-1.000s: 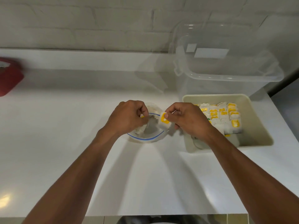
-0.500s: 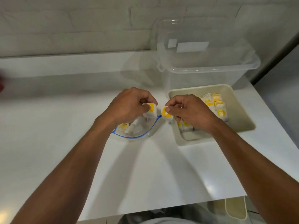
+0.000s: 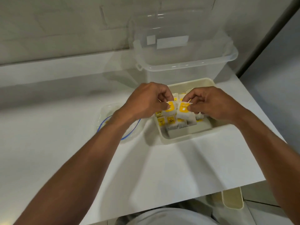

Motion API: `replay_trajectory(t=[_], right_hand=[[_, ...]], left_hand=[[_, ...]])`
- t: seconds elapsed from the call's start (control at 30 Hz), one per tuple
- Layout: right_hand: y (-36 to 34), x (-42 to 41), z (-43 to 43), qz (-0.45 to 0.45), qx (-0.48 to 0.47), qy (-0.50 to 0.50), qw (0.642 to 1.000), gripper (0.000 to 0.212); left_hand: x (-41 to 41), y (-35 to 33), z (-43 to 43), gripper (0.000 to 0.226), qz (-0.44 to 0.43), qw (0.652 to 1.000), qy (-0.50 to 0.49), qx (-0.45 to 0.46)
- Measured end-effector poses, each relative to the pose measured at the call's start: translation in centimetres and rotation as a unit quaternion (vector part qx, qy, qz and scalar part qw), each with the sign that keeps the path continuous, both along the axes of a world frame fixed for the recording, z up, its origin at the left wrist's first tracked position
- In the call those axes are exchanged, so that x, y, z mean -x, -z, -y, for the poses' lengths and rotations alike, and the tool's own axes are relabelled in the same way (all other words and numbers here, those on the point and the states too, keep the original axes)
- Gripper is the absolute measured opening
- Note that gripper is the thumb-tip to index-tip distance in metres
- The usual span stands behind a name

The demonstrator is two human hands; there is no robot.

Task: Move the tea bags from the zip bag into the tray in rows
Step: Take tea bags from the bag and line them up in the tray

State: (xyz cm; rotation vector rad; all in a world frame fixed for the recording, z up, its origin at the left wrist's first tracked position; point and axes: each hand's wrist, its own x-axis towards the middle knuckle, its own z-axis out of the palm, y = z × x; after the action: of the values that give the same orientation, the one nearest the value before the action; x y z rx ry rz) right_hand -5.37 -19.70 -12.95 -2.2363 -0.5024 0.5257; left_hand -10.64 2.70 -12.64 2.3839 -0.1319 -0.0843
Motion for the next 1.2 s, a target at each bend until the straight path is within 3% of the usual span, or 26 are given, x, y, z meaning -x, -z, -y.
replay_trajectory(t=[0.5, 0.77, 1.2], right_hand=[[2.8, -6.0, 8.3, 0.087, 0.182, -0.01, 0.979, 0.01], [3.9, -5.4, 9.1, 0.208, 0.292, -0.063, 0.931, 0.008], [3.3, -6.5, 7.9, 0.168, 0.364, -0.097, 0.911, 0.011]], left_hand=[[-5.7, 5.2, 9.0, 0.01, -0.048, 0.998, -0.011, -0.051], [-6.2, 7.3, 12.1, 0.01, -0.084, 0.994, -0.024, -0.07], [-7.7, 7.1, 13.2, 0.012, -0.123, 0.983, -0.003, -0.137]])
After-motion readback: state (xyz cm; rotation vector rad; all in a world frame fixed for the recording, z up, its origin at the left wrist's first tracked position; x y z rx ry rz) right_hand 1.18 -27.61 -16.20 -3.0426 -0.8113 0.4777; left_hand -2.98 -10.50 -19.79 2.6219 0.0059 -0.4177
